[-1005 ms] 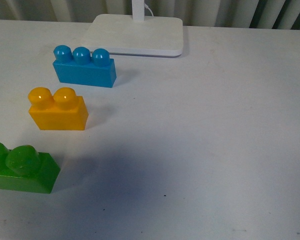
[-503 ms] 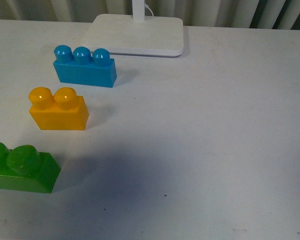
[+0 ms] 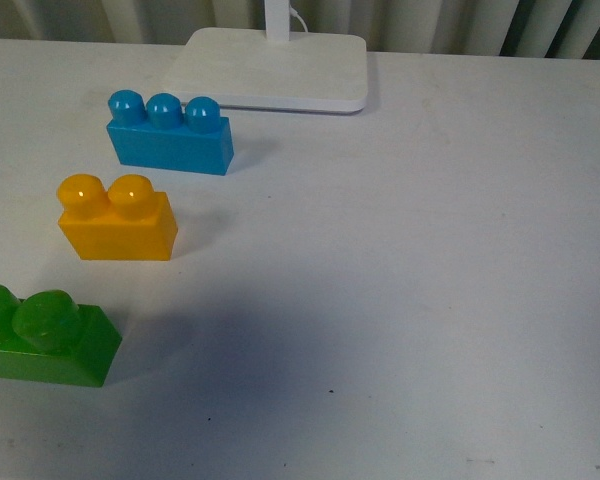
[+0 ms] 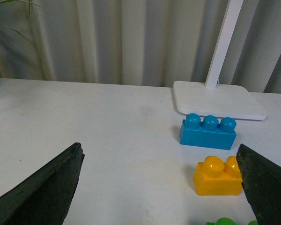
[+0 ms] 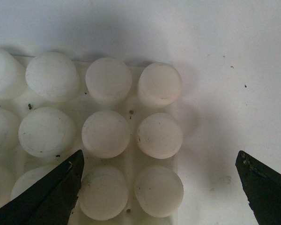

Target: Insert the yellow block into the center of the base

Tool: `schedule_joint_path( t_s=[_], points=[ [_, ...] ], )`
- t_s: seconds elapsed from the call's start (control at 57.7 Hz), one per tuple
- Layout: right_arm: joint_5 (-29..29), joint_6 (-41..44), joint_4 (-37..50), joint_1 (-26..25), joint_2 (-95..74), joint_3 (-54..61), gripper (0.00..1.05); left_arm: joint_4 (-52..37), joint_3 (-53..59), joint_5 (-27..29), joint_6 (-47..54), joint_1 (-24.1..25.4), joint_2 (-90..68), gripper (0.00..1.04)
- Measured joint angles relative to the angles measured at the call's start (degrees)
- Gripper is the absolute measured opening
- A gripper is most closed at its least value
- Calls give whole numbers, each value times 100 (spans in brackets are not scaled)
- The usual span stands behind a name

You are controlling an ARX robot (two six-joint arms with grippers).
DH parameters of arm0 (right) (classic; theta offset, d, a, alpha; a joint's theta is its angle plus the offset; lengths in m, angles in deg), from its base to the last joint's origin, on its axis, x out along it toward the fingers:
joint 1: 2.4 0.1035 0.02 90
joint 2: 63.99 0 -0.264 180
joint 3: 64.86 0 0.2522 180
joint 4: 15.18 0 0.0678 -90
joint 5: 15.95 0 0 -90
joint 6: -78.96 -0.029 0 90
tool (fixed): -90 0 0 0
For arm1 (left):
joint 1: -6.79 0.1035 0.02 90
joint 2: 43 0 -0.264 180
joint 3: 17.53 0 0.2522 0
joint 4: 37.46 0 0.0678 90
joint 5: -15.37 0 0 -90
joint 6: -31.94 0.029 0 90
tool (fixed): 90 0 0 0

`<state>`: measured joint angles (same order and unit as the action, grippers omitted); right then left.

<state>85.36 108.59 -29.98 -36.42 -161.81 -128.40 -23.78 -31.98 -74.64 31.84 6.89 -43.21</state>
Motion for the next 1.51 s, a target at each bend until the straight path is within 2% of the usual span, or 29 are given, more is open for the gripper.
schedule_joint_path(
  t_s=[0.312,0.572,0.971,1.283,1.508],
  points=[
    [31,-323,-94,77,-129,-74,96,0,0,2,0,0,0,98],
    [229,-1152,-229,389,52,221,96,0,0,0,0,0,0,98],
    [-271,-2894,-44,2282,892,1268,96,2,0,0,0,0,0,98],
    [-949,-4419,24,4081,868,1193,96,4,0,0,0,0,0,98],
    [-1639,-5379,20,5040,459,780,96,4,-2,2,0,0,0,98]
  ],
)
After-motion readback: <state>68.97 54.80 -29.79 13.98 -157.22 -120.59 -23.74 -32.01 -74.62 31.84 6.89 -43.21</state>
